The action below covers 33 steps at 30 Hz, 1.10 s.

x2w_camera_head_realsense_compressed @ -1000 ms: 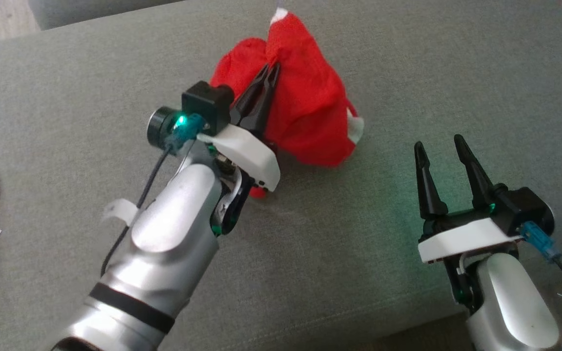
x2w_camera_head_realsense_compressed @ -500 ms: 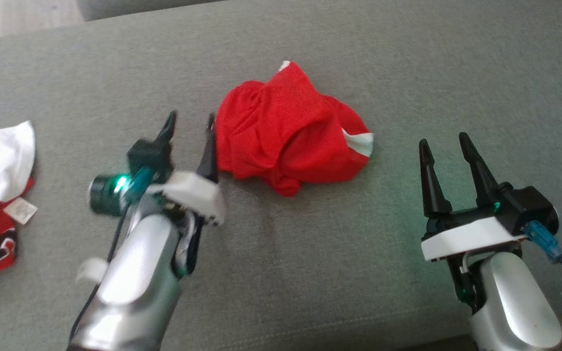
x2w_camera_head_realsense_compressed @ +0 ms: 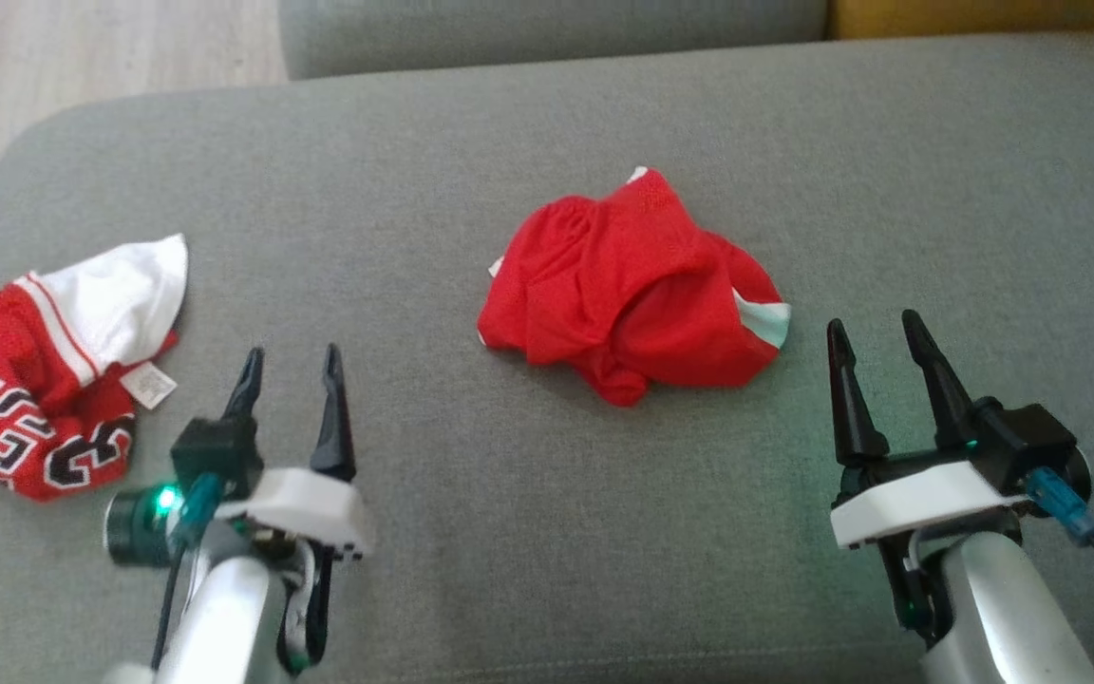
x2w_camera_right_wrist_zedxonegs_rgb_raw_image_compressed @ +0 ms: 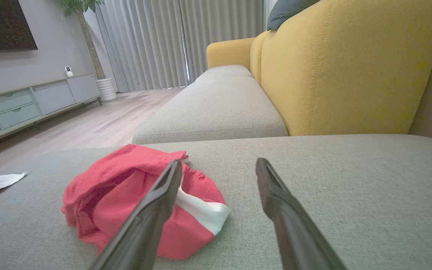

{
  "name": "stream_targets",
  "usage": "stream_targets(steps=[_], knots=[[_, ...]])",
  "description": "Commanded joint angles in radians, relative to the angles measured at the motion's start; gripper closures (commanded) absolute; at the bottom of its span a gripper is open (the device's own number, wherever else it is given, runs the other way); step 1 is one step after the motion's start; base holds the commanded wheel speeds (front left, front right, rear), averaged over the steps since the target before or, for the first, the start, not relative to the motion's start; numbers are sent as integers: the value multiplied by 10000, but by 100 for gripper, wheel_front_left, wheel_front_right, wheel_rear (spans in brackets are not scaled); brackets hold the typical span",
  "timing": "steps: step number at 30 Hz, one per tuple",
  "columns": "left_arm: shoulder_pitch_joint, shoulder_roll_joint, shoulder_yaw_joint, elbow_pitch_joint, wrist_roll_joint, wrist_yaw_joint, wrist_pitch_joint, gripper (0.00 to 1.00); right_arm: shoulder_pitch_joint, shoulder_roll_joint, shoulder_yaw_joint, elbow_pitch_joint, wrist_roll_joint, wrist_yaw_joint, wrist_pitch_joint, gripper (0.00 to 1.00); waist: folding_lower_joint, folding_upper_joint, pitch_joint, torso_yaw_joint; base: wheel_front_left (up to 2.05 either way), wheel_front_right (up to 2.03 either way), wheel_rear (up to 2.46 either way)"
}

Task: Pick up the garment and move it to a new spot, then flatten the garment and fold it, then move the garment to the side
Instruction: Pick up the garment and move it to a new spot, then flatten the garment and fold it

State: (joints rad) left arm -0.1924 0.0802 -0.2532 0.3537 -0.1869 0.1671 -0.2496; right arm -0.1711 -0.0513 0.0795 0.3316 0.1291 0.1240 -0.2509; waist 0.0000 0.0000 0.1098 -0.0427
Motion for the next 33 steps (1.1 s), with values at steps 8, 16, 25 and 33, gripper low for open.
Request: stream_targets(steps=[8, 16, 25, 33], knots=[[1299, -112, 909, -1172, 475, -240, -122, 0, 184, 10, 231, -186, 153, 67, -109, 0, 0, 0, -509, 247, 0, 0, 0], [1593, -243, 982, -1248, 671, -438, -122, 0, 258, 11, 221, -122, 216, 67, -109, 0, 0, 0, -487, 324, 0, 0, 0], [1141, -290, 799, -1262, 695, -571, -122, 0, -228, 11, 355, 226, 635, 67, -109, 0, 0, 0, 47, 730, 0, 0, 0], [884, -298, 409, -1195, 521, -624, -122, 0, -1502, 11, 760, 988, 1539, 67, -109, 0, 0, 0, 609, 1269, 0, 0, 0]])
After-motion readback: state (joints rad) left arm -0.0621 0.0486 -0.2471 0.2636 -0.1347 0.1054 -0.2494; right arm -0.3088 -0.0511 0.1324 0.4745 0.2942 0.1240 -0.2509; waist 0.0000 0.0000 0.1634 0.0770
